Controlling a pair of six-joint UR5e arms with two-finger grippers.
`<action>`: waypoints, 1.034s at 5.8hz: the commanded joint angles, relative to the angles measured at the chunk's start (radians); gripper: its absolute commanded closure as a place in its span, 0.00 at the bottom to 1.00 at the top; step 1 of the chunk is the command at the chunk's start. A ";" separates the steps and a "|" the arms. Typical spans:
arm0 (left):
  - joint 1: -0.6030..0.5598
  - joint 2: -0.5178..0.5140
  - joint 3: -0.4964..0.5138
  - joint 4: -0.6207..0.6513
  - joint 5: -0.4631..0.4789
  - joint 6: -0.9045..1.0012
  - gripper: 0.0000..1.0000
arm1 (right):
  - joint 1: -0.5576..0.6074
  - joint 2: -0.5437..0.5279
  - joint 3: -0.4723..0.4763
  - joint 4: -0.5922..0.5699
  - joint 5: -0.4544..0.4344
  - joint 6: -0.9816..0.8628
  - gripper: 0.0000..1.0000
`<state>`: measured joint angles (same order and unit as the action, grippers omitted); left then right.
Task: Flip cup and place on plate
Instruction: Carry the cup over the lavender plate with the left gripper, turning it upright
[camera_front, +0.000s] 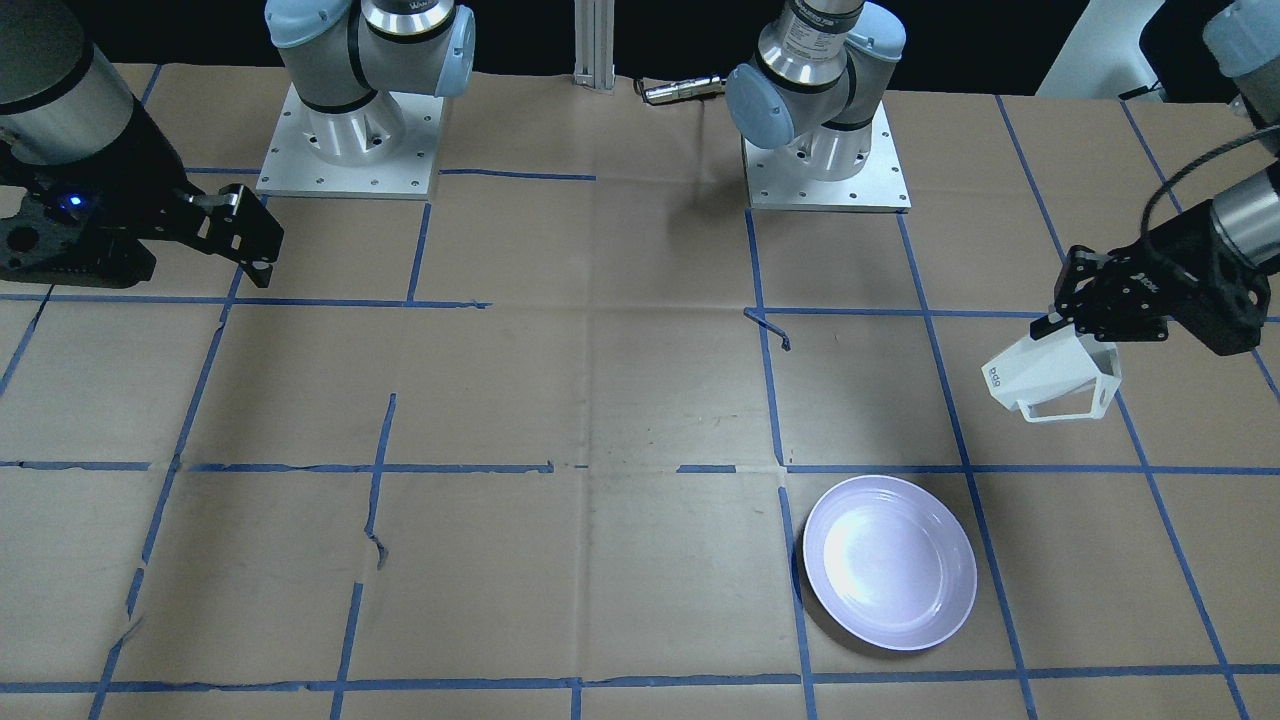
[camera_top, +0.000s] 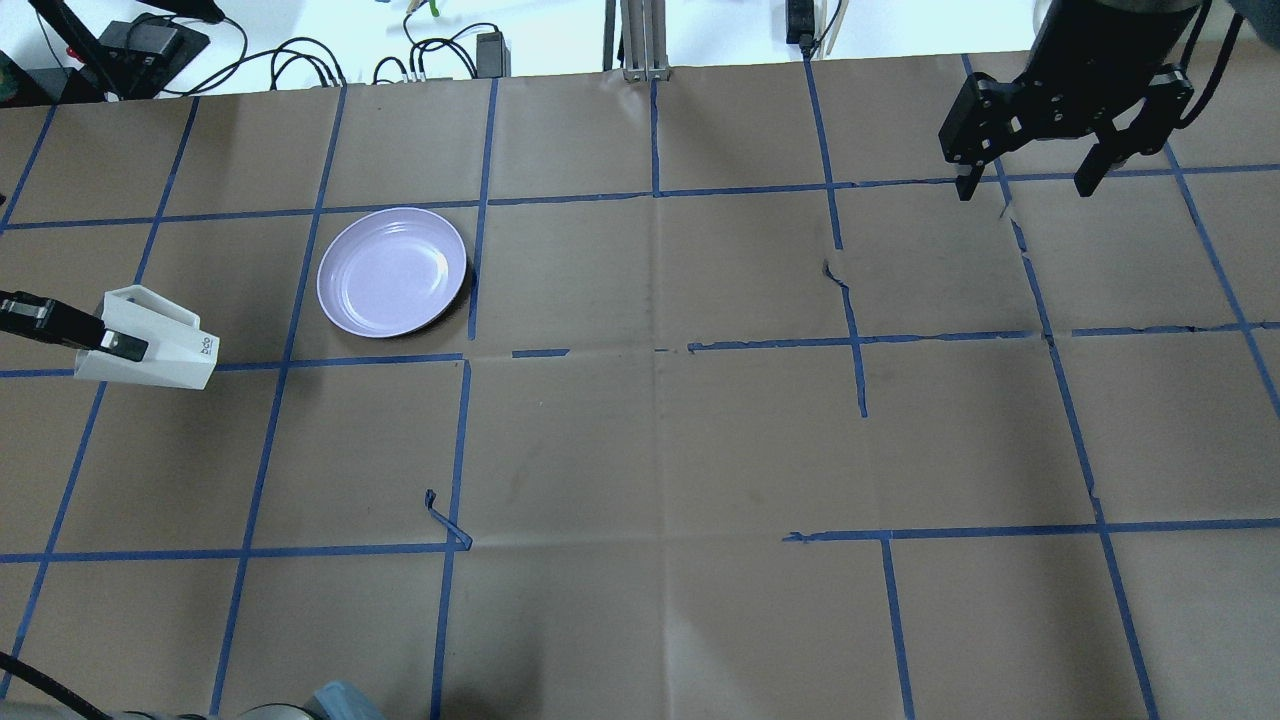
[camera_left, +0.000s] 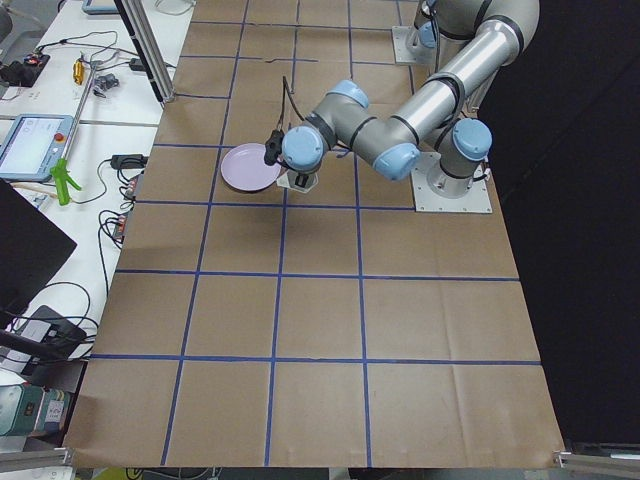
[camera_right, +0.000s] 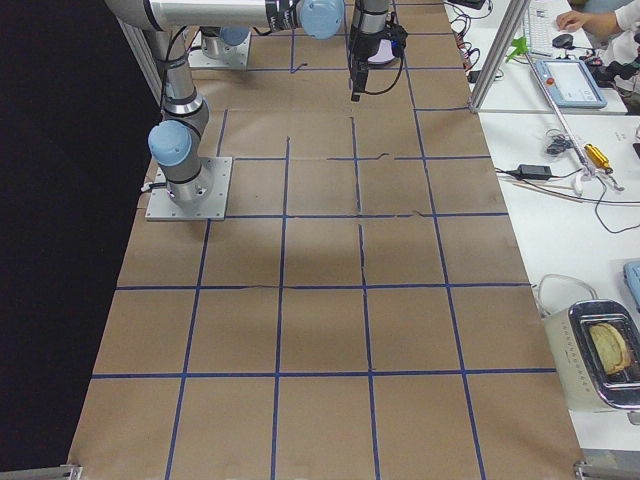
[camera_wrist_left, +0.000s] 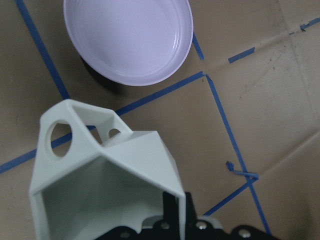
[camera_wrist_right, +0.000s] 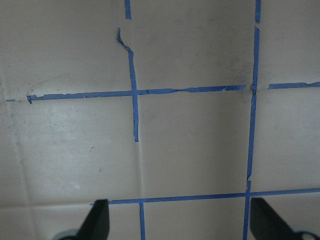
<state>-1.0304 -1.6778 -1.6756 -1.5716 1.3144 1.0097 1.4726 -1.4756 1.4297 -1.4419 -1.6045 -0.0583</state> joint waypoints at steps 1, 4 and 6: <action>-0.217 -0.020 -0.001 0.222 0.142 -0.193 1.00 | 0.000 0.000 0.000 0.000 0.000 0.000 0.00; -0.406 -0.164 -0.019 0.430 0.289 -0.243 0.99 | 0.000 0.000 0.000 0.000 0.000 0.000 0.00; -0.424 -0.256 0.000 0.476 0.313 -0.198 0.97 | 0.000 0.000 0.000 0.000 0.000 0.000 0.00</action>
<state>-1.4437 -1.8910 -1.6851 -1.1176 1.6163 0.7915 1.4726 -1.4758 1.4297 -1.4419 -1.6045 -0.0583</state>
